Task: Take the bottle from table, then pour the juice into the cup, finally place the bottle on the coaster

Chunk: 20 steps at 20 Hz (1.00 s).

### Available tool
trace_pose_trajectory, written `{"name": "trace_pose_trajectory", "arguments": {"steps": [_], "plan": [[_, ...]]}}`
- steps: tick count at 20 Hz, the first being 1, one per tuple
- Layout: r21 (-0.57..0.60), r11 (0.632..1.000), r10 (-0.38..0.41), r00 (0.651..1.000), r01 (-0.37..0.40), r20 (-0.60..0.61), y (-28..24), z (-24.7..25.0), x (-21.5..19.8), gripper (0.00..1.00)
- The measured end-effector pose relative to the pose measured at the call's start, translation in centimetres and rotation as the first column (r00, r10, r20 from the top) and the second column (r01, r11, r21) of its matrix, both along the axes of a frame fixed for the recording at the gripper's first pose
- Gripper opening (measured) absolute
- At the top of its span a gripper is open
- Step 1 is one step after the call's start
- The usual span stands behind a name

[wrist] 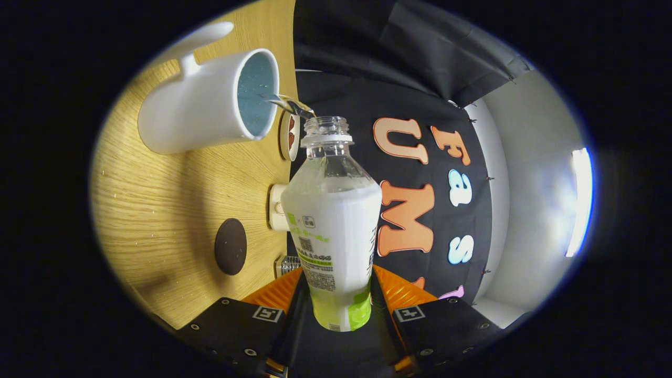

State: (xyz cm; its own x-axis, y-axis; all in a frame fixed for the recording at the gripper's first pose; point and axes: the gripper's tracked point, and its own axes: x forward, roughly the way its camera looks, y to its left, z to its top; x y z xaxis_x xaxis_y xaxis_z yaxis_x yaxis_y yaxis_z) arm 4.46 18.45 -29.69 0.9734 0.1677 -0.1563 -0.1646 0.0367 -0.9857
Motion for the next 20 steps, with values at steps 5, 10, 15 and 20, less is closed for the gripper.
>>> {"name": "trace_pose_trajectory", "arguments": {"steps": [5,10,15,20], "plan": [[-0.013,1.000,0.008,1.000,-0.008,0.005,0.1,0.2,-0.1,0.63],[-0.030,0.999,0.021,0.999,-0.020,0.034,0.2,0.8,0.0,0.63],[-0.041,0.999,0.023,0.998,-0.021,0.053,0.2,1.3,0.0,0.63],[-0.070,0.997,0.038,0.996,-0.032,0.080,0.4,2.2,0.3,0.63]]}}
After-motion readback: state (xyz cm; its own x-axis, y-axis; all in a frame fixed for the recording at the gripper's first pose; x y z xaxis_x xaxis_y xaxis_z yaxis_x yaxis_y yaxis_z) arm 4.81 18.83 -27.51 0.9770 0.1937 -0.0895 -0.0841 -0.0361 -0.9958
